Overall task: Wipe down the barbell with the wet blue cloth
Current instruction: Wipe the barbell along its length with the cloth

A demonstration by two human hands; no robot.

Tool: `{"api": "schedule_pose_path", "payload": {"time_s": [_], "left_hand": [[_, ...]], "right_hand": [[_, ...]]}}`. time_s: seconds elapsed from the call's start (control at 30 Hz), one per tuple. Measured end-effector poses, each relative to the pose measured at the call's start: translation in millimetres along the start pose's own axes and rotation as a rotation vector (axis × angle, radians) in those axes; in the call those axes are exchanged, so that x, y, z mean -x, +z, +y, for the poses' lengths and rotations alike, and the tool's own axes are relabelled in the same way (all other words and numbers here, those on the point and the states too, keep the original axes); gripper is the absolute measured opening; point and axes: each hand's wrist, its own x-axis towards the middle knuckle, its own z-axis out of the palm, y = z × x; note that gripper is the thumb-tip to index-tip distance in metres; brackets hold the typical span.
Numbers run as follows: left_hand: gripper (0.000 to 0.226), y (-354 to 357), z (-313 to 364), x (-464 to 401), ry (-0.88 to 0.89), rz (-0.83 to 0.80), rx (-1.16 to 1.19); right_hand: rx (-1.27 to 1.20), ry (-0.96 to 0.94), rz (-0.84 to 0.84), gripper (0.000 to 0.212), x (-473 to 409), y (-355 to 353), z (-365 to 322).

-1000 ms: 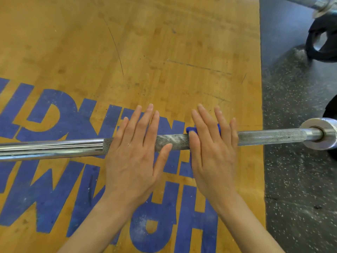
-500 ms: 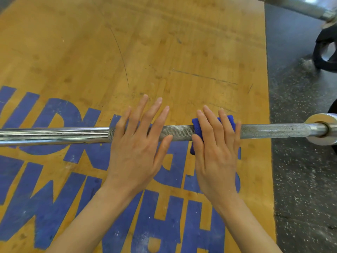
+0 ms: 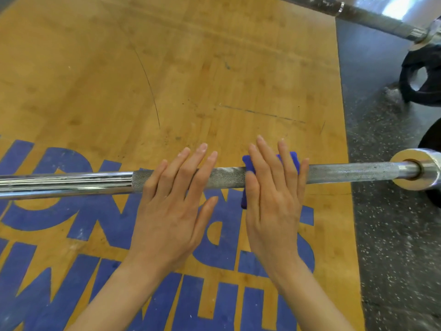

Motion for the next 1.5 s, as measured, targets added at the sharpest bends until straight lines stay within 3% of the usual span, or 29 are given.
{"api": "schedule_pose_path", "payload": {"time_s": [0.13, 0.3, 0.47, 0.57, 0.73, 0.83, 0.97, 1.1, 1.27, 1.37, 1.5], "left_hand": [[0.056, 1, 0, -4, -0.019, 0.011, 0.001], [0.054, 5, -2, -12, -0.031, -0.002, -0.017], [0.054, 4, -4, -17, -0.038, -0.009, -0.015], [0.054, 5, -5, -21, -0.03, -0.013, -0.025], [0.055, 3, -8, -26, -0.034, -0.041, 0.001], [0.055, 3, -8, -30, -0.045, -0.048, 0.015], [0.054, 4, -10, -35, -0.055, -0.059, 0.008], [0.053, 6, -11, -40, -0.071, -0.054, 0.002], [0.051, 7, -13, -46, -0.079, -0.033, 0.004], [0.051, 8, -14, -52, -0.098, -0.032, 0.008], [0.048, 11, -17, -58, -0.101, -0.02, 0.019]], "right_hand": [[0.009, -0.088, -0.026, 0.045, 16, -2, 6], [0.03, 0.009, 0.012, 0.049, -18, 7, -2], [0.06, -0.091, 0.009, 0.045, 3, 6, 11], [0.11, -0.022, 0.036, 0.05, -32, 11, 7], [0.157, -0.166, -0.003, 0.045, -7, 2, 28], [0.07, -0.039, 0.026, 0.049, -23, 15, 11], [0.089, -0.149, 0.034, 0.048, -28, 18, 20], [-0.011, 0.011, 0.09, 0.045, -31, 21, 27], [0.044, -0.158, 0.06, 0.045, -40, 17, 42], [0.006, -0.021, 0.108, 0.047, -44, 21, 39], [0.041, -0.234, 0.035, 0.045, -43, 39, 14]]}}
